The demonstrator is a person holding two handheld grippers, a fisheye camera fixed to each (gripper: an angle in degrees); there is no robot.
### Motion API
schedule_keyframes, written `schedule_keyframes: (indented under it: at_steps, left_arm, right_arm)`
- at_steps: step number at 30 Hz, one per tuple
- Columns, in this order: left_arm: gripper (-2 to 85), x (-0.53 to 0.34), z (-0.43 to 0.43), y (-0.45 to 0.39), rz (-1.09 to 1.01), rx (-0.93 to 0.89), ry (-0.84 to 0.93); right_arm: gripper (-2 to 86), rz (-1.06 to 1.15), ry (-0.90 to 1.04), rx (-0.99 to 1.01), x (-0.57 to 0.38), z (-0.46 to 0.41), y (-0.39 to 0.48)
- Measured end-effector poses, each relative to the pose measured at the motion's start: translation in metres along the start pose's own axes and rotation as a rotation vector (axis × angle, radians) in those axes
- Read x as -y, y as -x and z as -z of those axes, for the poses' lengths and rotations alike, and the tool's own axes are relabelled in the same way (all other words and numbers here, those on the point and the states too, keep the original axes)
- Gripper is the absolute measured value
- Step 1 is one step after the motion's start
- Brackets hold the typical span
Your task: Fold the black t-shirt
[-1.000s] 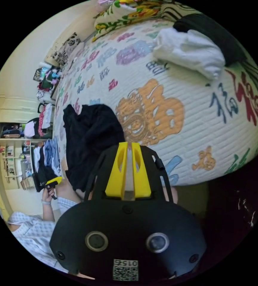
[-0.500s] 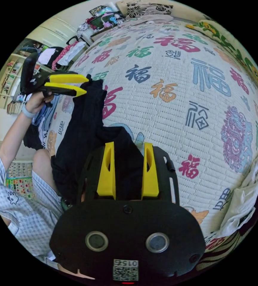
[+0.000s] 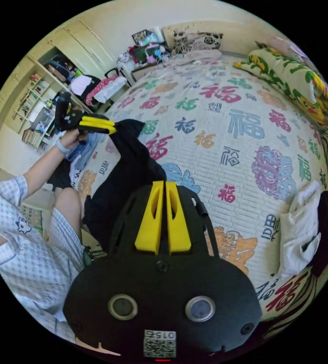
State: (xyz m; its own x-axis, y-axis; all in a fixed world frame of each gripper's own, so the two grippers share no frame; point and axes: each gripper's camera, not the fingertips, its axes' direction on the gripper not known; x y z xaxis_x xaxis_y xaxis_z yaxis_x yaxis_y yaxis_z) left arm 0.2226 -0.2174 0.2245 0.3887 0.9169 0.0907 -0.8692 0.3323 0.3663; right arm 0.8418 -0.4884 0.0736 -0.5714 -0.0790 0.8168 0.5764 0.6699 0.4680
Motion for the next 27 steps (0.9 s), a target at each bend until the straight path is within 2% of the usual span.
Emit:
schedule_keyframes:
  at_steps: [2, 7, 13, 17, 21, 24, 27]
  left_arm:
    - [0.7, -0.033, 0.068, -0.037, -0.006, 0.025, -0.162]
    - [0.3, -0.097, 0.199, -0.117, -0.030, 0.139, -0.467]
    - [0.1, -0.144, 0.309, -0.195, -0.113, 0.402, -0.610]
    - [0.0, -0.153, 0.355, -0.191, -0.103, 0.449, -0.712]
    - [0.1, -0.133, 0.356, -0.152, -0.067, 0.487, -0.696]
    - [0.1, -0.098, 0.318, -0.091, 0.007, 0.531, -0.569]
    - [0.4, -0.064, 0.244, -0.007, 0.160, 0.551, -0.412]
  right_arm:
    - [-0.3, 0.005, -0.161, 0.034, -0.027, 0.056, 0.028]
    - [-0.3, 0.128, -0.383, -0.006, -0.080, 0.146, 0.108]
    - [-0.3, 0.287, -0.552, -0.062, -0.123, 0.228, 0.188]
    - [-0.3, 0.384, -0.642, -0.120, -0.121, 0.272, 0.212]
    - [-0.2, 0.391, -0.638, -0.213, -0.082, 0.279, 0.203]
    - [0.0, 0.319, -0.546, -0.240, -0.023, 0.254, 0.167]
    - [0.3, 0.171, -0.386, -0.191, 0.052, 0.196, 0.103]
